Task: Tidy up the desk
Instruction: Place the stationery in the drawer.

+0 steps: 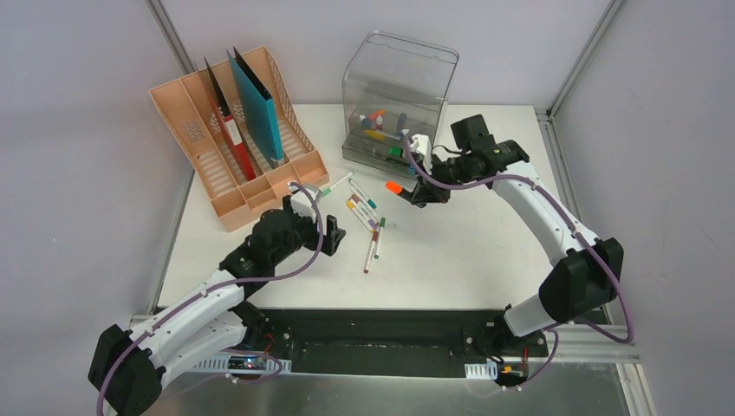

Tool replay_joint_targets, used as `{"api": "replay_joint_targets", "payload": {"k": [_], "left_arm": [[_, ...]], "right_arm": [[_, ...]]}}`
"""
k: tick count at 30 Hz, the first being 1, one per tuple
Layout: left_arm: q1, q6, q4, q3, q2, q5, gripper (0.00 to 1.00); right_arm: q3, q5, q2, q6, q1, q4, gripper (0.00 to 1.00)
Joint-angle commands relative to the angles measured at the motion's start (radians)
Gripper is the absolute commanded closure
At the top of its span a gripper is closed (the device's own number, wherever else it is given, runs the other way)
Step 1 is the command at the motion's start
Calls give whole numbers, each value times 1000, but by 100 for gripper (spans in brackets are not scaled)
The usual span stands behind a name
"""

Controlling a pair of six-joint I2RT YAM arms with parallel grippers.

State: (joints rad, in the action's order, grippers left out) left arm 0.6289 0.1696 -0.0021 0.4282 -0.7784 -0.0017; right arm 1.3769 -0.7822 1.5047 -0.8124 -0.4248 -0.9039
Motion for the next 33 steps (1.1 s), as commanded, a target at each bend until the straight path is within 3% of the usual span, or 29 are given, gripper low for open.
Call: {"api": "replay_joint_targets", "payload": {"k": [1, 7, 18, 33], "left_arm": [[0, -42, 10, 4, -12, -22, 3], [1, -39, 8, -3, 9, -26, 3], [0, -25, 7, -22, 51, -35, 3], [0, -16, 7, -28, 54, -35, 3]], "right_arm": [[145, 131, 12, -32, -2, -56, 100], [301, 304, 108, -55, -41, -99, 100], [414, 599, 260, 15, -111, 74, 100], [460, 748, 419, 58, -121, 215, 98]]}}
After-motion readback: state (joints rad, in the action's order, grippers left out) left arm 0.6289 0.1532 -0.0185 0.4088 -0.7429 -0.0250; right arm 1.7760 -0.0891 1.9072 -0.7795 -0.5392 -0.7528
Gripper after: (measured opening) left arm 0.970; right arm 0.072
